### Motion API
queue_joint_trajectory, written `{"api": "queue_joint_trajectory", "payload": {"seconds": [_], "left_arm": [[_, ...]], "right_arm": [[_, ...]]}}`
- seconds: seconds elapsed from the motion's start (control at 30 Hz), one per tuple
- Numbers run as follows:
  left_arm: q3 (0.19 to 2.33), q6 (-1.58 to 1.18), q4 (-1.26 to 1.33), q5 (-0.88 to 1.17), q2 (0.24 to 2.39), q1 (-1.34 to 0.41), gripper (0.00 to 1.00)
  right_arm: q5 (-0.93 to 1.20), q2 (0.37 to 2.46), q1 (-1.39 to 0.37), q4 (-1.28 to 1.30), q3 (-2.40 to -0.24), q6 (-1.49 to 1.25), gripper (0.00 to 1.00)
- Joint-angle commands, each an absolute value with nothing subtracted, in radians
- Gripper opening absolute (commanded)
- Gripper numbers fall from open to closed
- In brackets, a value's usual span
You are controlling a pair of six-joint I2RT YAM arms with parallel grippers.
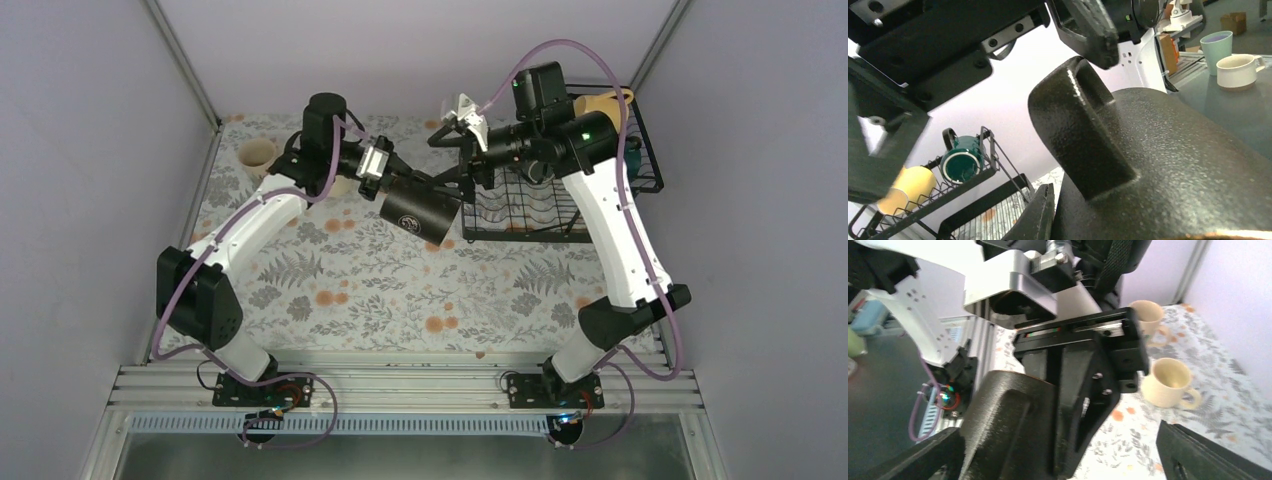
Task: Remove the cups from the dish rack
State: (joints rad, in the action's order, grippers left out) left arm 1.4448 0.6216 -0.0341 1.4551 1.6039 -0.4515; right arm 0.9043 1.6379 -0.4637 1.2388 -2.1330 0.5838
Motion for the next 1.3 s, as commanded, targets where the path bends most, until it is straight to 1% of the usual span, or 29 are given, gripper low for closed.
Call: {"api": "queue_joint_trajectory", "payload": {"seconds": [0.0,0.03,0.13,0.2,0.23,0.3,0.37,0.53,0.7,0.77,0.9,1.07,1.17,1.27], "left_arm": [[1.568,0.908,-0.35,1.534,1.625,-0.433,0.02],[1.623,1.022,-0.539,1.524,1.648,-0.422,0.02],[1.832,1.367,-0.988,1.467,1.744,-0.394,0.02],[1.966,1.559,-1.25,1.414,1.82,-0.366,0.02],[2.021,1.621,-1.34,1.387,1.856,-0.35,0.02],[2.045,1.571,-1.356,1.281,1.869,-0.321,0.02],[1.993,1.609,-1.347,1.149,1.834,-0.297,0.02],[1.835,1.497,-1.165,0.869,1.709,-0.23,0.02],[1.807,1.376,-1.07,0.686,1.658,-0.165,0.02],[1.785,1.305,-1.002,0.572,1.637,-0.152,0.02],[1.722,1.172,-0.907,0.386,1.61,-0.115,0.02],[1.716,0.986,-0.919,0.186,1.633,-0.085,0.02],[1.682,0.978,-0.957,0.147,1.641,-0.046,0.02],[1.647,0.918,-0.96,0.049,1.648,-0.009,0.02]], "right_arm": [[0.76,1.588,-0.466,1.166,-2.128,0.553,1.0],[0.731,1.583,-0.466,1.165,-2.124,0.553,1.0],[0.632,1.56,-0.464,1.151,-2.108,0.558,1.0],[0.557,1.538,-0.461,1.133,-2.096,0.564,1.0],[0.518,1.525,-0.46,1.125,-2.086,0.575,1.0],[0.431,1.512,-0.46,1.122,-2.074,0.601,1.0],[0.331,1.516,-0.459,1.132,-2.065,0.634,1.0],[0.127,1.568,-0.456,1.158,-2.011,0.717,1.0],[-0.044,1.64,-0.454,1.124,-1.929,0.778,1.0],[-0.11,1.686,-0.454,1.104,-1.914,0.793,1.0],[-0.191,1.768,-0.454,1.08,-1.922,0.819,1.0],[-0.254,1.834,-0.453,1.042,-1.927,0.857,1.0],[-0.29,1.867,-0.449,1.022,-1.925,0.883,1.0],[-0.328,1.895,-0.435,0.998,-1.926,0.908,1.0]]}}
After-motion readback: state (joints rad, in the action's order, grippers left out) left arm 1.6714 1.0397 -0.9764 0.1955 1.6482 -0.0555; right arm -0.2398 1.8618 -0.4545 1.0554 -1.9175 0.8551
